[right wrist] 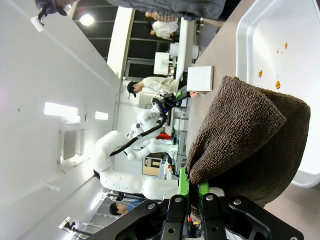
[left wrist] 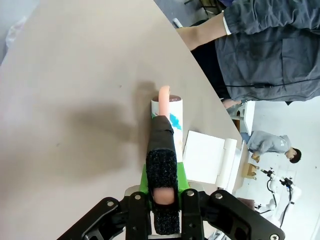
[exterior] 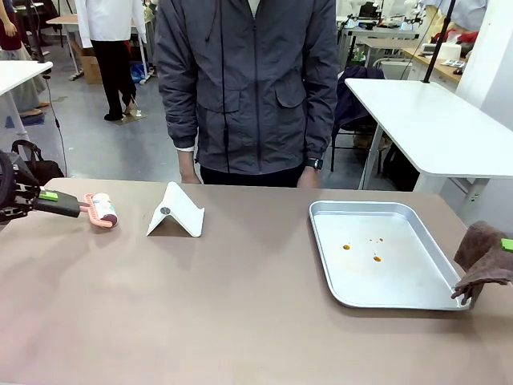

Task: Clean the surface of the table.
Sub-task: If a person points to the right, clean the right side of the table with your right hand, and if they point to the left, clean the left side with your left hand.

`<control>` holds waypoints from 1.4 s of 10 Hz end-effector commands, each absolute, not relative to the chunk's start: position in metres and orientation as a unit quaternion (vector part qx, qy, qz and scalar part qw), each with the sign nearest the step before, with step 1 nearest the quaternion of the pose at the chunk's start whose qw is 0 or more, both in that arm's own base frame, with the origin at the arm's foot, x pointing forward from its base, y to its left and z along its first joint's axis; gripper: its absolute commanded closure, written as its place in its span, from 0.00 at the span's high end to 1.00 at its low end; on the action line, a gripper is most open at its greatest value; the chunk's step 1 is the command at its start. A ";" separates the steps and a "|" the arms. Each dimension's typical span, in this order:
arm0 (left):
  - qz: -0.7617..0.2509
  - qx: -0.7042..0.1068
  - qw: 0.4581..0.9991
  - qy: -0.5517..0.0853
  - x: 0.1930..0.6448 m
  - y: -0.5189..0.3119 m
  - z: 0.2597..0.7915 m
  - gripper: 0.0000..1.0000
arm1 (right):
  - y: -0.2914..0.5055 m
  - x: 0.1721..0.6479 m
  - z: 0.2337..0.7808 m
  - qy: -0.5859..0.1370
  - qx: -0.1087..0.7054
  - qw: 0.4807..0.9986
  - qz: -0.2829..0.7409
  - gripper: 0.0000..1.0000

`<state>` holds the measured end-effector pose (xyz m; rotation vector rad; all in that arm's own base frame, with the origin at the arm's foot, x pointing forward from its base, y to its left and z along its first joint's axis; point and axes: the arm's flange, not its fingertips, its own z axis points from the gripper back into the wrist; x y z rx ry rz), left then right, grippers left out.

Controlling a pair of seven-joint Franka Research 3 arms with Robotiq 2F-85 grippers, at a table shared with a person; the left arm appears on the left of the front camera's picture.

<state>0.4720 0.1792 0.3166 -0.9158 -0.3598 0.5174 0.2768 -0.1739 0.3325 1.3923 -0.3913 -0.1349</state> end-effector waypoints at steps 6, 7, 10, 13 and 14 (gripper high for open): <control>0.174 -0.563 0.776 -0.227 0.432 0.204 0.371 0.22 | -0.174 0.276 0.337 -0.172 0.639 0.746 -0.070 0.00; 0.143 -0.586 0.763 -0.231 0.408 0.211 0.389 0.22 | -0.174 0.276 0.337 -0.172 0.639 0.746 -0.070 0.00; 0.033 -0.654 0.733 -0.185 0.325 0.243 0.416 0.22 | -0.174 0.276 0.337 -0.172 0.639 0.746 -0.070 0.00; 0.008 -0.656 0.730 -0.193 0.265 0.274 0.409 0.22 | -0.174 0.276 0.337 -0.172 0.639 0.746 -0.070 0.00; 0.013 -0.652 0.736 -0.184 0.259 0.277 0.402 0.22 | -0.174 0.276 0.337 -0.172 0.639 0.746 -0.070 0.00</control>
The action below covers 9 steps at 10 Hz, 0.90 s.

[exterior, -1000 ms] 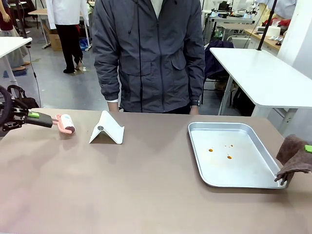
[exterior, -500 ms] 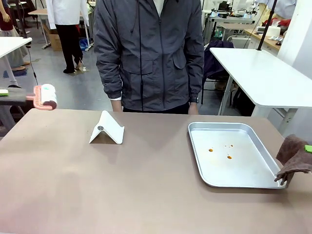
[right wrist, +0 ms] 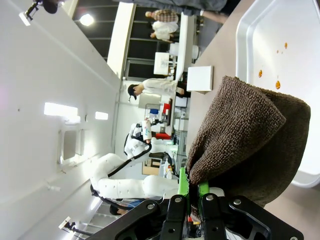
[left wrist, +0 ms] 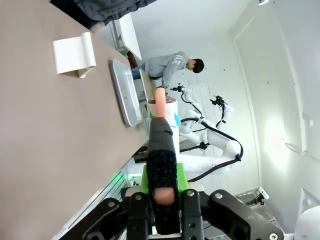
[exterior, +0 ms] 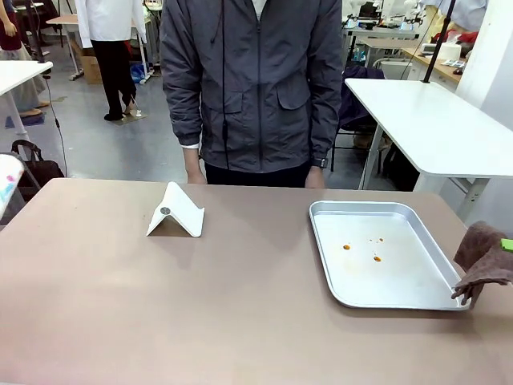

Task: Clean the surface of the table.
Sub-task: If a person points to the right, clean the right side of the table with your right hand, and if they point to the left, clean the left side with your left hand.

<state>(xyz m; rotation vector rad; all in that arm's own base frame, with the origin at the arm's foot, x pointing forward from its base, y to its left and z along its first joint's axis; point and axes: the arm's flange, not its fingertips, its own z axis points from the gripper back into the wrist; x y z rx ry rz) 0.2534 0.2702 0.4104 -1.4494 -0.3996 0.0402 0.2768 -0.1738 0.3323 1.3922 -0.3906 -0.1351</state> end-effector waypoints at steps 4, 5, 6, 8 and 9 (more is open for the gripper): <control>0.020 -0.656 0.736 -0.167 0.254 0.276 0.392 0.22 | -0.174 0.276 0.337 -0.172 0.639 0.746 -0.070 0.00; 0.020 -0.656 0.736 -0.167 0.254 0.276 0.392 0.22 | -0.174 0.276 0.337 -0.172 0.639 0.746 -0.070 0.00; 0.020 -0.656 0.736 -0.167 0.254 0.276 0.392 0.22 | -0.174 0.276 0.337 -0.172 0.639 0.746 -0.070 0.00; 0.020 -0.656 0.736 -0.167 0.254 0.276 0.392 0.22 | -0.174 0.276 0.337 -0.172 0.639 0.746 -0.070 0.00; 0.020 -0.656 0.736 -0.167 0.254 0.276 0.392 0.22 | -0.174 0.276 0.337 -0.172 0.639 0.746 -0.070 0.00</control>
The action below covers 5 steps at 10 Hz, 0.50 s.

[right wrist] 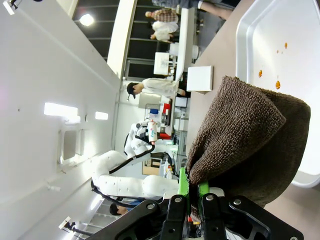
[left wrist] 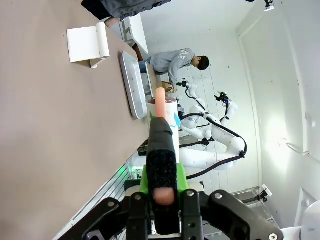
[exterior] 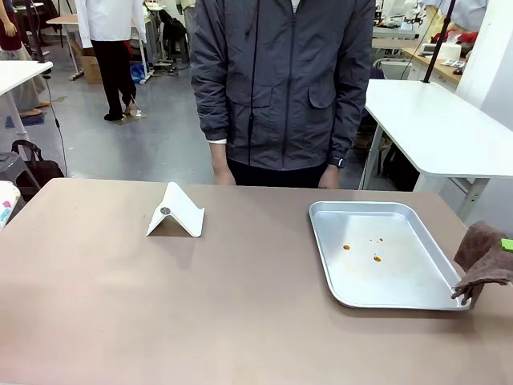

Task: Clean the surface of the table.
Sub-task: If a person points to the right, clean the right side of the table with your right hand, and if they point to the left, clean the left side with your left hand, then clean the area not pointed to by the person.

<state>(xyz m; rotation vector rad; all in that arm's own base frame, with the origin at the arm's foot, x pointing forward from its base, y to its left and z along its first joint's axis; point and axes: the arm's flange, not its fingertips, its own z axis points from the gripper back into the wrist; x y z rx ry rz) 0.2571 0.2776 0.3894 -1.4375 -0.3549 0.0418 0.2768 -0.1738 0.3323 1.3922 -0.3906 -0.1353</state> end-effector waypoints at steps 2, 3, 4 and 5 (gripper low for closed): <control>0.020 -0.656 0.736 -0.167 0.254 0.276 0.392 0.22 | -0.174 0.276 0.337 -0.172 0.639 0.746 -0.070 0.00; 0.020 -0.656 0.736 -0.167 0.254 0.276 0.392 0.22 | -0.174 0.276 0.337 -0.172 0.639 0.746 -0.070 0.00; 0.020 -0.656 0.736 -0.167 0.254 0.276 0.392 0.22 | -0.174 0.276 0.337 -0.172 0.639 0.746 -0.070 0.00; 0.020 -0.656 0.736 -0.167 0.254 0.276 0.392 0.22 | -0.174 0.276 0.337 -0.172 0.639 0.746 -0.070 0.00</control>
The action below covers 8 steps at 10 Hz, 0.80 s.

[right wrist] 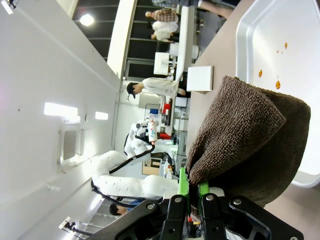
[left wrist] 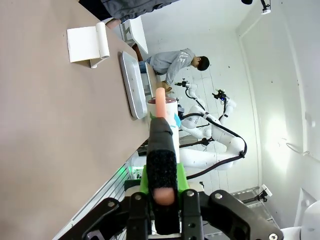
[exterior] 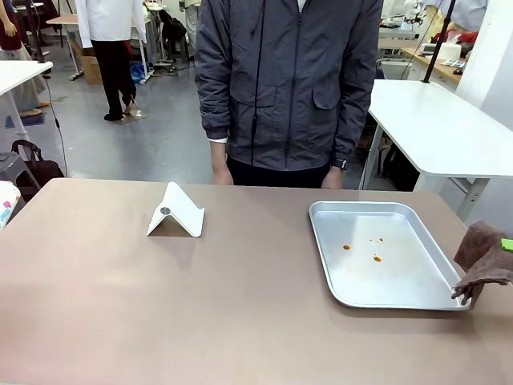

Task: Clean the surface of the table.
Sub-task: Clean the area not pointed to by the person.

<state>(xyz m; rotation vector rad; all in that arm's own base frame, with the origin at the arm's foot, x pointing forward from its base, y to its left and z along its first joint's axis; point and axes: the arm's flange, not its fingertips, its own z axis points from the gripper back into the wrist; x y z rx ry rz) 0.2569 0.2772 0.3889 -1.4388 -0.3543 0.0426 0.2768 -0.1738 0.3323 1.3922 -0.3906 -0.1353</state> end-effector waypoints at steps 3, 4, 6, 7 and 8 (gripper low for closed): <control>0.020 -0.656 0.736 -0.167 0.254 0.276 0.392 0.22 | -0.174 0.276 0.337 -0.172 0.639 0.746 -0.070 0.00; 0.020 -0.656 0.736 -0.167 0.254 0.276 0.392 0.22 | -0.174 0.277 0.332 -0.179 0.637 0.748 -0.062 0.08; 0.020 -0.656 0.736 -0.167 0.254 0.276 0.392 0.22 | -0.158 0.297 0.334 -0.161 0.591 0.790 -0.017 0.08; 0.020 -0.656 0.736 -0.167 0.254 0.276 0.392 0.22 | -0.145 0.316 0.335 -0.130 0.566 0.814 0.016 0.08; 0.020 -0.656 0.736 -0.167 0.254 0.276 0.392 0.22 | -0.132 0.339 0.336 -0.110 0.517 0.848 0.032 0.08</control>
